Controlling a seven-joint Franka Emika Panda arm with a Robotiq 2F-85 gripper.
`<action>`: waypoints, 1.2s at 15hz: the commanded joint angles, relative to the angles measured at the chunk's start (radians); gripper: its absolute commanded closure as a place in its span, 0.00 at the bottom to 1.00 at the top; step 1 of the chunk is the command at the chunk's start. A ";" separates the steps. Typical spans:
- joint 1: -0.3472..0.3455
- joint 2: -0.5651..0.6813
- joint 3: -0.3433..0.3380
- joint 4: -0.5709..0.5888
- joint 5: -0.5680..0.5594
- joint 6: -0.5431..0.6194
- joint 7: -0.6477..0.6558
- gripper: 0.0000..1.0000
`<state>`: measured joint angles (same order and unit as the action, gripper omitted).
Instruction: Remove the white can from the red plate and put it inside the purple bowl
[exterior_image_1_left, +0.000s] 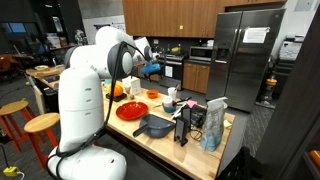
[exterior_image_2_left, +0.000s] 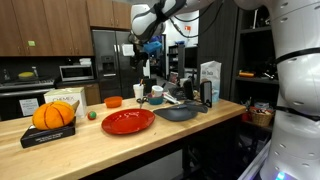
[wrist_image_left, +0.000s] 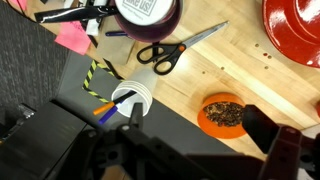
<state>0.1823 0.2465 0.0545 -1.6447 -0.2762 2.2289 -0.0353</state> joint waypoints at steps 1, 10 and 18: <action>0.006 -0.102 0.019 -0.107 -0.027 -0.003 0.048 0.00; 0.002 -0.294 0.073 -0.385 0.005 0.010 0.193 0.00; 0.004 -0.446 0.112 -0.626 0.136 0.030 0.265 0.00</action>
<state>0.1917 -0.1131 0.1497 -2.1667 -0.1942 2.2401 0.2087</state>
